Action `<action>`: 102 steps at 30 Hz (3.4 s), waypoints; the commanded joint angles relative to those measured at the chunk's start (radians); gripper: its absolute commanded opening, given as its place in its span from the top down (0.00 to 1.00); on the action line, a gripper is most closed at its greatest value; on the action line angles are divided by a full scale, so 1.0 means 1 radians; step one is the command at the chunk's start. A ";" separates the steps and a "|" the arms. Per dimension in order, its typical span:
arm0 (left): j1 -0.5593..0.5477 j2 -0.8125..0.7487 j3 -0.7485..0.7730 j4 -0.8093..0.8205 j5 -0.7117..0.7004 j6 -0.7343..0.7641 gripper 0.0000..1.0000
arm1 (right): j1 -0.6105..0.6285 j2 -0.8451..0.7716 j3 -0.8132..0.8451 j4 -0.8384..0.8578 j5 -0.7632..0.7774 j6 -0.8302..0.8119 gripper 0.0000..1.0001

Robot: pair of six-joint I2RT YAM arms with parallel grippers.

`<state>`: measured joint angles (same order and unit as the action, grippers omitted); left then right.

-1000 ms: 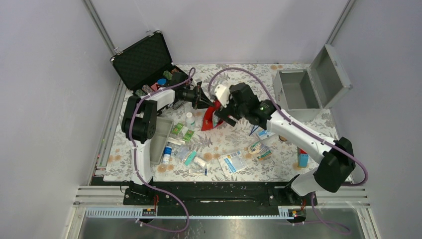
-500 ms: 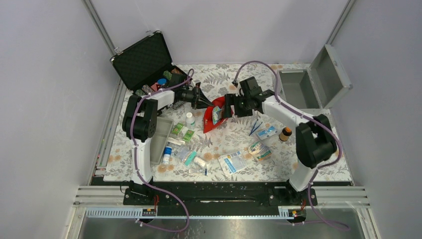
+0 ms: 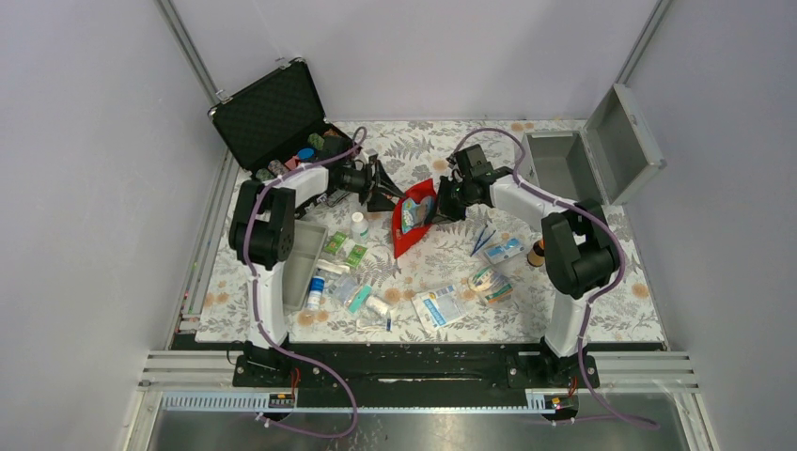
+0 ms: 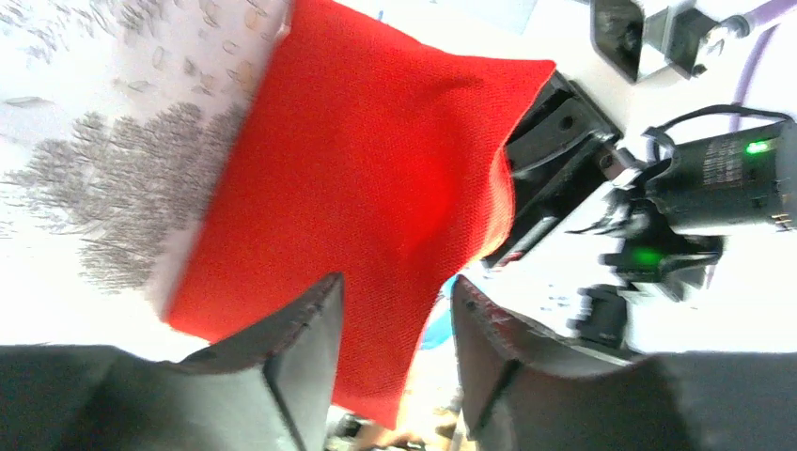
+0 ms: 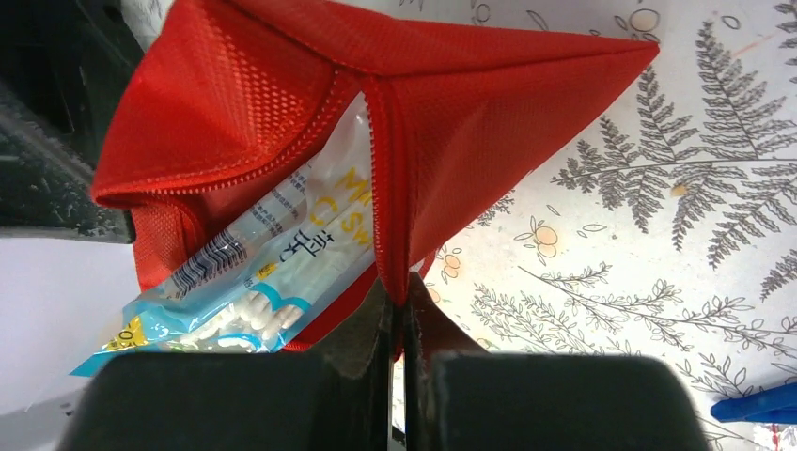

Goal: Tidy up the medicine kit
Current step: Place the medical item at the medicine pouch.

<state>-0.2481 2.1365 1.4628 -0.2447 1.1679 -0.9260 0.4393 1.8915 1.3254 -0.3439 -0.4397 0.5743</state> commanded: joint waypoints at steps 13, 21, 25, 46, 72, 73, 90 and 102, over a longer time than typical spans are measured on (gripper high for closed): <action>-0.132 -0.392 0.368 -0.625 -0.648 1.001 0.28 | -0.011 -0.004 0.136 -0.133 0.009 0.119 1.00; -0.234 -0.234 0.409 -0.696 -0.813 1.063 0.36 | -0.005 -0.026 0.097 -0.136 -0.002 0.026 1.00; -0.255 -0.169 0.435 -0.725 -0.779 1.037 0.49 | -0.003 -0.032 0.081 -0.134 -0.011 0.008 1.00; -0.316 -0.029 0.573 -0.890 -0.720 1.031 0.74 | 0.022 -0.009 0.078 -0.128 -0.047 -0.004 1.00; -0.329 -0.267 0.250 -0.600 -0.783 0.929 1.00 | 0.020 0.014 0.049 -0.087 -0.134 0.065 1.00; -0.332 -0.300 0.205 -0.544 -0.801 0.903 1.00 | 0.019 0.020 0.046 -0.074 -0.150 0.078 1.00; -0.461 -0.436 -0.214 0.079 -1.046 0.984 1.00 | 0.016 0.055 0.035 -0.009 -0.312 0.098 1.00; -0.441 -0.440 -0.260 0.193 -1.038 0.958 1.00 | -0.004 0.092 0.058 -0.077 -0.490 -0.049 1.00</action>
<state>-0.7048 1.7191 1.2369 -0.3012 0.1158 0.0917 0.4309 1.9553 1.3453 -0.3767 -0.7277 0.5838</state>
